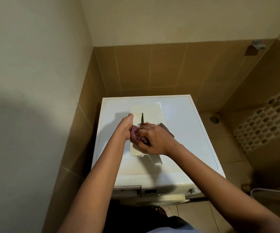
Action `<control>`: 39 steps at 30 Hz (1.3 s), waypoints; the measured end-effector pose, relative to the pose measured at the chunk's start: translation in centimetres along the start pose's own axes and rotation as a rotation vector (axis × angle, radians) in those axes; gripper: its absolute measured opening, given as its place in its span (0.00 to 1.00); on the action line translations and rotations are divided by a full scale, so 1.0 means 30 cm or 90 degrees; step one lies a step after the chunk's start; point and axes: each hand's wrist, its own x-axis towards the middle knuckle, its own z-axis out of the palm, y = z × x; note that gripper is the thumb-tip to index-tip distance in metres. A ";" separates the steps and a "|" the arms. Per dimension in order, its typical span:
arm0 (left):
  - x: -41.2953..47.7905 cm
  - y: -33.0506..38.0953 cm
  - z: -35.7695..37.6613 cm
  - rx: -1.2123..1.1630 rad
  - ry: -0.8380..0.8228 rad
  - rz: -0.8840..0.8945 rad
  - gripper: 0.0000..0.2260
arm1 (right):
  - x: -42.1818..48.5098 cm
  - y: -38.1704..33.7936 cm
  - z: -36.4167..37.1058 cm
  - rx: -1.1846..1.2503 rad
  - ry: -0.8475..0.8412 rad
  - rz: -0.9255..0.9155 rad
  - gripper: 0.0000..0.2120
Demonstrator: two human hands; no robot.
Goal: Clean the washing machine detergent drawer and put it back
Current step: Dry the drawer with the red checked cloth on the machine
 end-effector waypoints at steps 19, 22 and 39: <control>0.031 -0.075 0.026 0.237 0.157 0.187 0.28 | -0.226 0.163 0.000 0.243 0.160 0.143 0.18; 0.031 -0.068 0.029 0.276 0.151 0.222 0.29 | -0.138 0.177 -0.015 0.194 0.121 0.216 0.20; 0.034 -0.039 0.118 0.262 0.237 0.184 0.23 | 0.032 0.216 -0.032 -0.004 0.032 0.257 0.23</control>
